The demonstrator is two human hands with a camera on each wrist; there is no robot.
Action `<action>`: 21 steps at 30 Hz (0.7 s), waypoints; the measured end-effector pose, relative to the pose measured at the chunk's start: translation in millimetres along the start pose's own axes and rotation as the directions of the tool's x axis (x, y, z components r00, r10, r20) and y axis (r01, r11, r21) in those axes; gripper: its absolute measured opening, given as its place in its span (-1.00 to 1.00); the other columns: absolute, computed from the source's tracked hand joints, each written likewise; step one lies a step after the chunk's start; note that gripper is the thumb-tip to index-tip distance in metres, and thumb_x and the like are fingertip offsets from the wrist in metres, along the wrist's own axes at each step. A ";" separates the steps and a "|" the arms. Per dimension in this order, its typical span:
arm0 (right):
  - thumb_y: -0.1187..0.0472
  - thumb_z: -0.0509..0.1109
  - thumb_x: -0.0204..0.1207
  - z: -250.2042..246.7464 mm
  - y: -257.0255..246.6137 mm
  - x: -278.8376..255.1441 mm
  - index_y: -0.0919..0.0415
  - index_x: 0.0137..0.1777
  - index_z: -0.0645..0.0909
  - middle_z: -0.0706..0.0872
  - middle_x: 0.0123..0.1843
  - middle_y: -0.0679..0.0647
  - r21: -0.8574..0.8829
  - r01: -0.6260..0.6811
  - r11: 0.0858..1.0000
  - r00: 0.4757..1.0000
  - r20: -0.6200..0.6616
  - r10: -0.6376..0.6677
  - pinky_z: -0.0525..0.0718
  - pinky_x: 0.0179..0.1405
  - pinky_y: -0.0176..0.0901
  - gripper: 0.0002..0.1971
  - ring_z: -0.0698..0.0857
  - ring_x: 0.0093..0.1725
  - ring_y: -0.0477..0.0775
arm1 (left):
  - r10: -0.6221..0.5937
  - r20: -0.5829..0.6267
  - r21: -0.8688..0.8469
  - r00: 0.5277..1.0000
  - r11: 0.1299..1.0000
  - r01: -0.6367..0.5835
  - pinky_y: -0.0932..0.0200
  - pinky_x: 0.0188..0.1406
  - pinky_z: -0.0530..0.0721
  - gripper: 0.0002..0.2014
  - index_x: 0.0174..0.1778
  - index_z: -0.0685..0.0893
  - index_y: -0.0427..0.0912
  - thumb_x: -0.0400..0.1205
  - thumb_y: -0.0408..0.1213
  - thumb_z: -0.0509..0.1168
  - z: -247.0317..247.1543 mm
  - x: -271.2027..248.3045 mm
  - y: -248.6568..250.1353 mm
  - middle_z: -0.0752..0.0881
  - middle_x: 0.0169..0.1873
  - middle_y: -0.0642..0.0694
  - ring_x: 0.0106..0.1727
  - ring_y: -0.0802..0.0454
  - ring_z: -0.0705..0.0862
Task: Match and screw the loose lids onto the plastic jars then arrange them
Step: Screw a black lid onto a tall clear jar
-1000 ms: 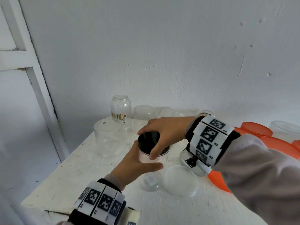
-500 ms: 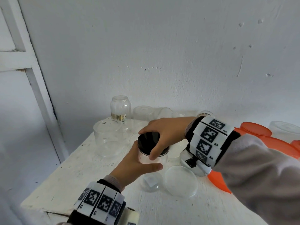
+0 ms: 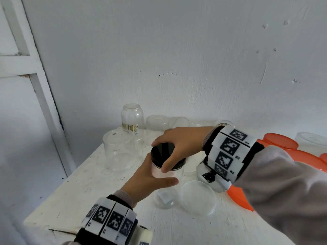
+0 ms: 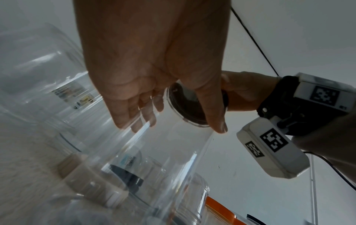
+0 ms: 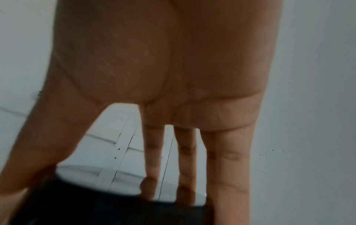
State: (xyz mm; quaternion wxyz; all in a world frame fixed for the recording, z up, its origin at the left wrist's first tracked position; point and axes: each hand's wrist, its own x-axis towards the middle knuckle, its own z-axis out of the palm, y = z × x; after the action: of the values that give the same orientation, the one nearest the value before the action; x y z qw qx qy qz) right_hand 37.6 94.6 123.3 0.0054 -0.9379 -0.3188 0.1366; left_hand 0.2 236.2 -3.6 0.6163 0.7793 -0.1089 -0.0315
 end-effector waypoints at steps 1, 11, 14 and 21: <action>-0.42 0.42 0.27 2.2 -1.5 1.1 -0.18 0.47 0.36 0.48 0.24 -0.17 -0.022 -0.026 0.999 1.000 -0.018 0.026 0.57 0.16 -0.08 -0.23 0.51 0.25 -0.04 | 0.004 0.001 -0.005 1.000 1.000 -0.004 0.50 -0.01 0.48 -0.20 0.28 0.32 0.44 0.24 -0.05 0.64 0.2 -0.2 -0.1 0.55 0.23 0.39 0.22 0.47 0.52; -0.25 0.49 0.33 0.4 -6.8 -1.0 -0.29 0.53 0.23 0.41 0.34 -0.14 -0.018 -0.003 1.000 0.999 0.035 0.004 0.54 0.22 -0.03 -0.22 0.44 0.32 -0.02 | 0.012 0.010 -0.008 1.000 1.000 -0.012 0.50 0.00 0.50 -0.21 0.30 0.32 0.39 0.32 -0.17 0.64 -0.4 0.2 -0.1 0.56 0.26 0.35 0.22 0.50 0.54; -0.28 0.48 0.33 -1.1 -6.6 0.0 -0.26 0.48 0.32 0.43 0.27 -0.16 -0.026 0.010 1.000 1.000 0.013 -0.010 0.56 0.17 -0.07 -0.29 0.46 0.28 -0.02 | 0.015 0.008 -0.008 1.000 1.000 -0.015 0.54 -0.02 0.50 -0.21 0.28 0.33 0.40 0.29 -0.14 0.65 -0.8 0.2 -0.5 0.56 0.24 0.35 0.19 0.54 0.53; -0.55 0.12 0.37 13.0 -12.4 6.5 -0.05 0.43 0.36 0.51 0.19 0.03 -0.181 -0.128 0.975 0.989 -0.101 0.111 0.48 -0.21 -0.14 -0.24 0.54 -0.03 0.07 | 0.023 0.010 -0.009 1.000 1.000 -0.023 0.46 0.11 0.45 -0.18 0.42 0.44 0.19 0.26 -0.11 0.66 -1.0 2.2 -3.4 0.56 0.22 0.43 0.31 0.44 0.49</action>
State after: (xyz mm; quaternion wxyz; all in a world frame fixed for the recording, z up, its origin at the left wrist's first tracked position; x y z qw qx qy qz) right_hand 31.8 107.4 110.3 -0.0767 -0.9570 -0.2726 0.0634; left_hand 3.0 237.4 -6.5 0.6195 0.7751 -0.1208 -0.0289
